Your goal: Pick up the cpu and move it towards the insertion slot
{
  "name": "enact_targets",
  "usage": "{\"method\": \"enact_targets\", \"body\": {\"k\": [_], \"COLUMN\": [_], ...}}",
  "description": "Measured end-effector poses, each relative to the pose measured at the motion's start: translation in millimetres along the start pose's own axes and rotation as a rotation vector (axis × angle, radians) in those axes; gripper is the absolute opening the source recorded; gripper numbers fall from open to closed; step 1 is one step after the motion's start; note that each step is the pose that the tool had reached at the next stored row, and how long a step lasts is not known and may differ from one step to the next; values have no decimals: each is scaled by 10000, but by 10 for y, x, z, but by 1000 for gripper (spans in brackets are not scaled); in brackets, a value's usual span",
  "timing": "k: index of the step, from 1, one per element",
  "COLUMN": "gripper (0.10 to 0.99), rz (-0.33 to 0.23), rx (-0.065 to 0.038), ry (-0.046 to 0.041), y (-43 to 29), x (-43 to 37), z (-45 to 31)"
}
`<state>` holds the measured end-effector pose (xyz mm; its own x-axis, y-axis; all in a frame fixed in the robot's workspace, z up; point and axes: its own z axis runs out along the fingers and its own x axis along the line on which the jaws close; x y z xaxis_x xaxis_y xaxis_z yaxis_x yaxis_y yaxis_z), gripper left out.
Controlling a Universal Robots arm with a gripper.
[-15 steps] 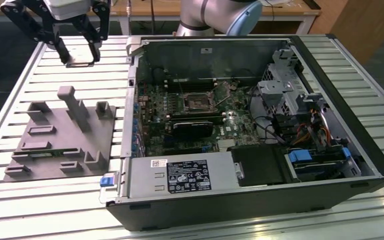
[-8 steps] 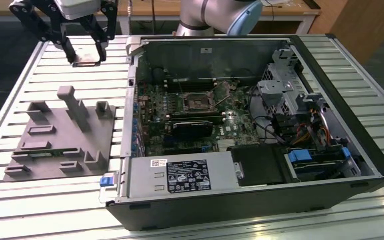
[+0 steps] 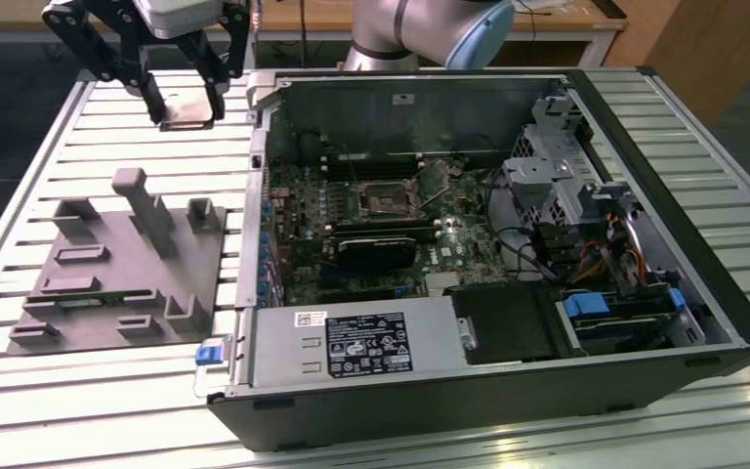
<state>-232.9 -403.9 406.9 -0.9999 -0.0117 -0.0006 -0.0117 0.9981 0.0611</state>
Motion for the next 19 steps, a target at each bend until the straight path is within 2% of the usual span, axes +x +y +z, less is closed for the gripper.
{"method": "enact_targets", "body": {"k": [12, 19], "gripper": [545, 545], "rz": [0, 1], "rx": [1, 0], "ry": [1, 0], "y": [0, 34], "x": [-221, -355], "z": [-1, 2]}}
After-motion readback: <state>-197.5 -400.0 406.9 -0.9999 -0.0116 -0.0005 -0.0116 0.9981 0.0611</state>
